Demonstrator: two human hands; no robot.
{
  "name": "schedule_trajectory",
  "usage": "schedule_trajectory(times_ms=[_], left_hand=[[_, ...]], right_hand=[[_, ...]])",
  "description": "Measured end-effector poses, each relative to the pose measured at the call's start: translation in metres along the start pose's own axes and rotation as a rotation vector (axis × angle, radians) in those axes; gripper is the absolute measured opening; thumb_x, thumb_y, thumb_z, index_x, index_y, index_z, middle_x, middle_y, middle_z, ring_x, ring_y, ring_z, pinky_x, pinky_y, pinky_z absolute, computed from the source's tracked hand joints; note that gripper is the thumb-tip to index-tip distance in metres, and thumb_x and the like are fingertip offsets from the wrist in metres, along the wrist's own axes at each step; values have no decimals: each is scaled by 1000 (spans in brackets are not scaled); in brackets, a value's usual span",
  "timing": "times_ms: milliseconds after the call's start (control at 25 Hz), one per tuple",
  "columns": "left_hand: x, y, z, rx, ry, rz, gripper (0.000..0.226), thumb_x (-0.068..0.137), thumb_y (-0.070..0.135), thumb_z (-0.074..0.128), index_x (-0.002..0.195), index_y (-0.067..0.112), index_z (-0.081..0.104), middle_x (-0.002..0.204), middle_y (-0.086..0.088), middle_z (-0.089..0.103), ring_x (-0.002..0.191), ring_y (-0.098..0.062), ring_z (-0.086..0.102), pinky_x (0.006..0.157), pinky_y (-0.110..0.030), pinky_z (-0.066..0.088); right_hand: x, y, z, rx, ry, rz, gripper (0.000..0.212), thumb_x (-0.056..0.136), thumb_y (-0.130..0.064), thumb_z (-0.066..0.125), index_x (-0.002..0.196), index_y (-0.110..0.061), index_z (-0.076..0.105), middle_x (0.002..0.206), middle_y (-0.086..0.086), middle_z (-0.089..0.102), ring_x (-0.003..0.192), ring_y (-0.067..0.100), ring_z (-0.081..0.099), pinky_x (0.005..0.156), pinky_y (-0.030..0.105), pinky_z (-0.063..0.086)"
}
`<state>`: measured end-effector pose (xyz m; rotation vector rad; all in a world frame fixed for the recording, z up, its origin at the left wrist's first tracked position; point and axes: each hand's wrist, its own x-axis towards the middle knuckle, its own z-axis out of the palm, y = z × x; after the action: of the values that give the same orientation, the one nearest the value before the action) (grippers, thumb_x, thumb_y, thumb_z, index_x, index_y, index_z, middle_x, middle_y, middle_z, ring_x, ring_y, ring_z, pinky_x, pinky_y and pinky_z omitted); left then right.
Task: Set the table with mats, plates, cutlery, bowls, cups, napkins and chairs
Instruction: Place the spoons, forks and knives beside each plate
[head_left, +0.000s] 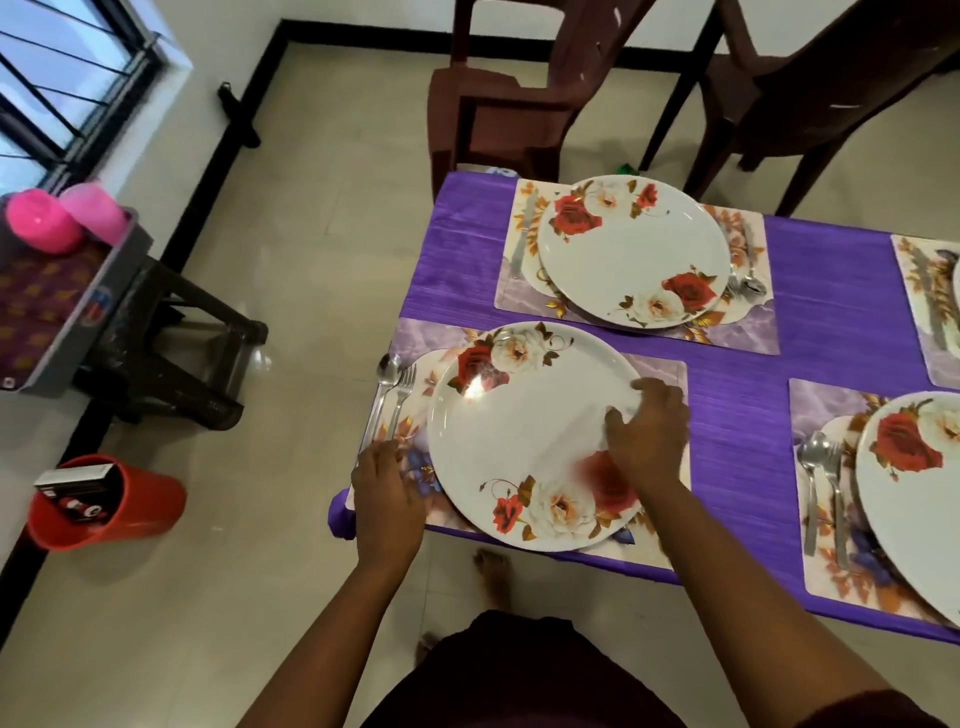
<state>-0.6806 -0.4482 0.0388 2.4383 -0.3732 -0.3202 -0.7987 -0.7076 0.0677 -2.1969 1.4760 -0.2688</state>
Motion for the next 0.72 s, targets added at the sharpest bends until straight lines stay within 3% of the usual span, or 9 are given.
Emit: schedule_trajectory(times_ms=[120, 200, 320, 440, 560, 720], left_hand=[[8, -21, -7, 105, -68, -31, 56, 93, 24, 63, 143, 15, 40, 142, -4, 47, 129, -22, 47, 98, -30, 45], [12, -28, -7, 135, -115, -8, 58, 95, 26, 58, 147, 15, 35, 147, -5, 44, 133, -22, 44, 106, -34, 43], [17, -33, -6, 299, -186, 125, 64, 96, 29, 56, 152, 12, 27, 156, -6, 31, 142, -22, 33, 113, -32, 32], [19, -32, -8, 419, -249, 212, 65, 89, 21, 67, 146, 6, 39, 151, -12, 39, 139, -27, 39, 111, -35, 36], [20, -30, -7, 491, -245, 242, 77, 63, 18, 91, 130, 2, 58, 134, -15, 58, 121, -31, 58, 96, -39, 51], [18, -29, -1, 434, -304, 225, 75, 92, 26, 62, 153, 11, 21, 159, -7, 23, 148, -24, 19, 119, -36, 19]], right_hand=[[-5, -62, 32, -48, -202, -434, 45, 85, -29, 68, 127, -18, 54, 133, 7, 51, 123, 29, 46, 100, 44, 38], [-13, -100, 55, -145, -374, -712, 53, 87, -39, 65, 134, -20, 50, 141, 5, 48, 130, 28, 43, 105, 43, 35], [-29, -142, 82, -359, -574, -989, 62, 96, -48, 48, 149, -21, 32, 158, 2, 27, 147, 26, 19, 117, 47, 13], [-37, -158, 98, -569, -635, -1113, 59, 102, -49, 31, 154, -23, 21, 162, -1, 15, 150, 23, 5, 118, 51, -2], [-37, -154, 102, -655, -655, -1125, 58, 103, -50, 23, 154, -24, 19, 163, -4, 14, 151, 24, 0, 117, 54, -7], [-34, -146, 97, -681, -629, -1132, 57, 103, -48, 20, 155, -24, 19, 163, -4, 13, 151, 24, -2, 116, 54, -9]])
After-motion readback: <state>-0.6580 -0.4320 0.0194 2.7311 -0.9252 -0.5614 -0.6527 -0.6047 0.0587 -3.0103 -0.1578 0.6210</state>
